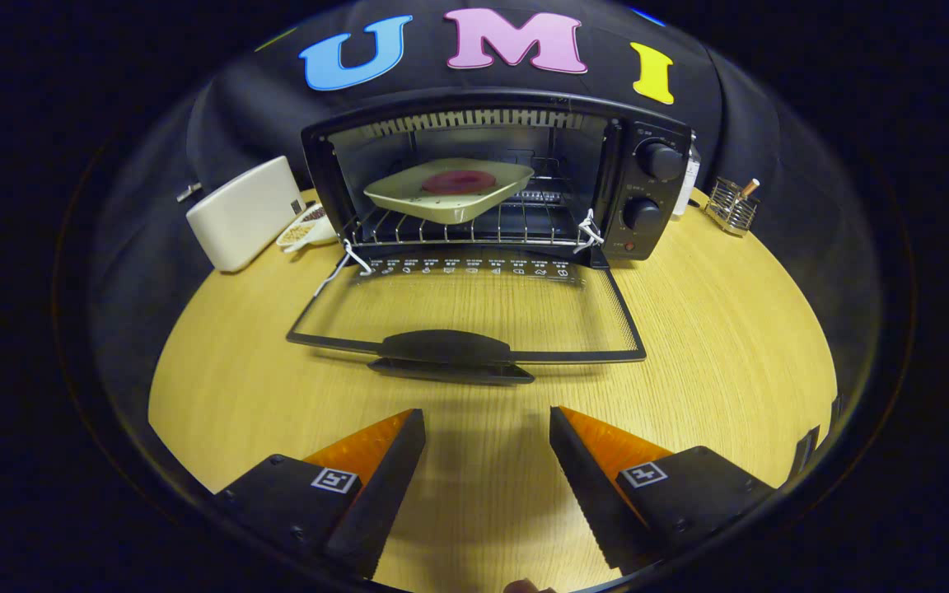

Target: Open the toaster oven, put the food inside, and close the toaster oven door.

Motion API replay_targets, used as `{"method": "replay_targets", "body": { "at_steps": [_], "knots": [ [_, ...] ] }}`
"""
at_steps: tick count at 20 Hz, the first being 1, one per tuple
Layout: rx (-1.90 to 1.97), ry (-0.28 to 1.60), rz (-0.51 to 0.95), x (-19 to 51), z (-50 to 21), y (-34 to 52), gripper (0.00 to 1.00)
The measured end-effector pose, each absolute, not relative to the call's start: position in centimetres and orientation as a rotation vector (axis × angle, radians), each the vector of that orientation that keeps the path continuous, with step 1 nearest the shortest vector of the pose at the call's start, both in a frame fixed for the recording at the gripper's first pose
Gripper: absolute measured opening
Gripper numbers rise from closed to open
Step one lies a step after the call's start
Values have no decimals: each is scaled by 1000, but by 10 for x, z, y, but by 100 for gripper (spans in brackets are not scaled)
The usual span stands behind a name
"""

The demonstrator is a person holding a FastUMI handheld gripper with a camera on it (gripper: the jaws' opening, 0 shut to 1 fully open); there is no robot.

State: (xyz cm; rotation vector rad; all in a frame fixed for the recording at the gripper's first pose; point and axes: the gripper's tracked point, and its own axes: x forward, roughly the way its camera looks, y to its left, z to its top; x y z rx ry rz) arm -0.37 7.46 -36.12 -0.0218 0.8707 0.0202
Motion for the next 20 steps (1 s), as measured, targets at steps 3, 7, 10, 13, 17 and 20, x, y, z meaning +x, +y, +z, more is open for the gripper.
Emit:
{"method": "replay_targets", "body": {
  "at_steps": [3, 7, 10, 13, 17, 20],
  "knots": [
    [-2, 889, 11, 7, -371, 81, 100],
    [-17, 886, 14, 19, -369, 86, 99],
    [-30, 870, 19, 22, -362, 87, 99],
    [-17, 818, 47, 28, -345, 94, 99],
    [-5, 702, 93, 34, -276, 92, 99],
    [23, 625, 110, 72, -246, 93, 99]
  ]
}}
